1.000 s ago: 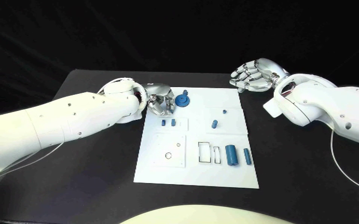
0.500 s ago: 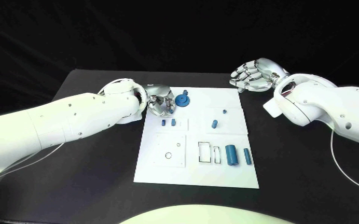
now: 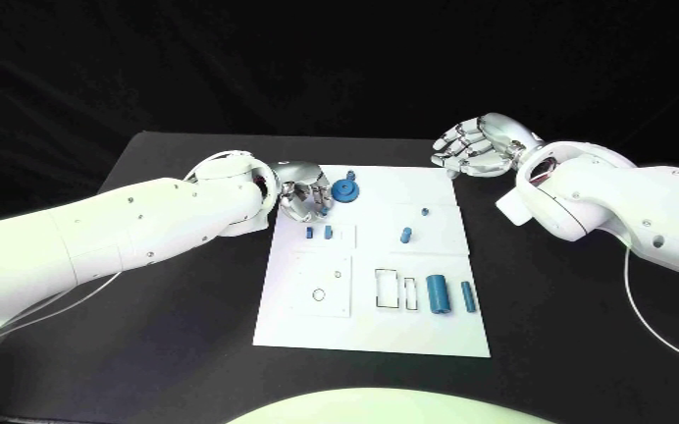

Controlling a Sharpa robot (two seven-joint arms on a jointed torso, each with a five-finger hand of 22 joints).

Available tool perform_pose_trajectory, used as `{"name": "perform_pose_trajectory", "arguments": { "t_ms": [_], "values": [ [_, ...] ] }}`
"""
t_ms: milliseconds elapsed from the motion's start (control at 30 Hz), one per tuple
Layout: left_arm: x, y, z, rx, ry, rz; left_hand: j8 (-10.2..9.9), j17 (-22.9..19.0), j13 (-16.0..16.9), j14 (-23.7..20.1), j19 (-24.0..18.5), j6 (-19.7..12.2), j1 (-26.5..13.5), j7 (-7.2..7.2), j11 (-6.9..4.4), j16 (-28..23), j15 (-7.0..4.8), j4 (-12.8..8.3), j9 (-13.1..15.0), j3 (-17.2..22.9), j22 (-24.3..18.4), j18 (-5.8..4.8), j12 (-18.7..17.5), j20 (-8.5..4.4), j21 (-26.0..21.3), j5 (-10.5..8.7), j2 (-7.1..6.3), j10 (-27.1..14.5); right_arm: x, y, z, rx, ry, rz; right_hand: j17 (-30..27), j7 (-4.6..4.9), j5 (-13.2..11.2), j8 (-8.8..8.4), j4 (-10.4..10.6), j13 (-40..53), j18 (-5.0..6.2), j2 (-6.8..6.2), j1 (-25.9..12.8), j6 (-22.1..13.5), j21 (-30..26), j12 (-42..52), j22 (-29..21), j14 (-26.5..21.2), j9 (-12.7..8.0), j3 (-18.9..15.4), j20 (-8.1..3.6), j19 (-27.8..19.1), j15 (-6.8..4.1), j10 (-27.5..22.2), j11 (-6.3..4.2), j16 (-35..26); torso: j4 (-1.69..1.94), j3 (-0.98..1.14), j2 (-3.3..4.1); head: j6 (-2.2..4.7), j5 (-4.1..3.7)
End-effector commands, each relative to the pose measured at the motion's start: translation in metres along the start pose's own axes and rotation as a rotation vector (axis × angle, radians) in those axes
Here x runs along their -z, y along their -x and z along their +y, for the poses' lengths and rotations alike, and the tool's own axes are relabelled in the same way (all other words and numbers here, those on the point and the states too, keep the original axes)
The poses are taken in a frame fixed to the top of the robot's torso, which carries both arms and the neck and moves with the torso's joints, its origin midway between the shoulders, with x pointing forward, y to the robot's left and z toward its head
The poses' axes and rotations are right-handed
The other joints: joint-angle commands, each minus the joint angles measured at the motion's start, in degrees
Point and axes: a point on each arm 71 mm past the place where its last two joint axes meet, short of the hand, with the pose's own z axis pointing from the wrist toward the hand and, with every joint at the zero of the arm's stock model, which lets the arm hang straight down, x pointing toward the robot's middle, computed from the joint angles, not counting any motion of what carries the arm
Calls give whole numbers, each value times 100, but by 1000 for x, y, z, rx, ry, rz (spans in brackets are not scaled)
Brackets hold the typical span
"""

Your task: Assemble the parts on the task board

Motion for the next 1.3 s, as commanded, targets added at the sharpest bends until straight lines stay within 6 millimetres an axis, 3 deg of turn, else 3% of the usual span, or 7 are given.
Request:
{"name": "perform_pose_trajectory", "arguments": {
  "t_ms": [33,400,600,833,933,1100,1300],
  "values": [
    [0,-1,0,17,3,17,-59,-18,-8,-22,-20,-80,-56,3,41,-31,43,1,-25,22,-14,-68,-47,32,-29,-13,10,1,0,-2,0,17,3,23,-9,212,21,-8,-16,-11,58,-14,15,-45,-12,-35,-13,-18,-7,-7,6,-24,31,-14,19,-36,-1,2,1,-3,4],
    [2,-1,7,19,25,18,-160,-36,-14,-35,-27,-201,-58,6,41,-30,46,-8,-84,24,-20,-65,-97,42,-38,-13,-2,21,0,-4,-1,72,14,62,-85,144,-303,-14,-260,-285,74,-59,278,60,30,-122,-309,-23,-59,32,29,-73,35,-228,12,-171,-4,1,1,5,-2],
    [6,1,15,20,38,4,-142,-69,-14,-50,-43,-147,-38,-6,35,-39,43,-23,-87,36,-37,-60,-117,41,-53,-11,13,28,1,-7,0,181,43,101,223,-85,-1120,-181,-694,-630,68,-64,801,575,763,-320,98,1147,-230,281,-414,847,-335,218,-257,442,-5,2,0,16,-8],
    [19,11,27,156,26,-70,-52,-189,1,-103,-106,27,11,-47,4,-82,18,-75,-77,55,-108,-38,-131,25,-113,1,31,84,3,-14,1,404,98,131,1037,-227,-1107,-581,-999,-783,36,-107,698,1202,1980,-1059,1438,1809,-451,710,-682,908,-535,1041,-405,1550,-5,1,-2,51,-79],
    [27,19,32,305,-4,-129,-17,-1292,-25,-649,-751,82,11,-11,57,-644,49,-115,-82,58,-842,134,-209,34,-749,2,22,-78,4,-18,1,502,123,135,1349,-248,-1126,-685,-1050,-772,-7,-142,576,1289,2634,-1295,2014,1883,-455,829,-687,1006,-546,1201,-424,2066,-5,1,-4,65,-132],
    [41,29,40,631,-69,-199,-10,-1597,-43,-795,-837,88,-32,29,97,-830,77,-119,-93,28,-958,154,-248,56,-869,0,11,-182,5,-26,1,624,152,141,2488,-260,-1159,-804,-1039,-767,-233,-226,372,1285,4256,-1604,3103,2042,-415,949,-660,1519,-517,1231,-416,3806,-5,3,-1,91,-225],
    [55,36,42,955,-172,-263,5,-2540,-65,-1413,-1513,108,-13,139,178,-1569,137,-195,-127,10,-1733,310,-234,111,-1655,28,116,-298,6,-37,-1,702,167,140,3128,-234,-1175,-855,-1009,-762,-360,-277,263,1269,5101,-1777,3647,2076,-364,990,-625,1800,-487,1151,-365,4798,-4,-9,3,89,-284]
  ]
}}
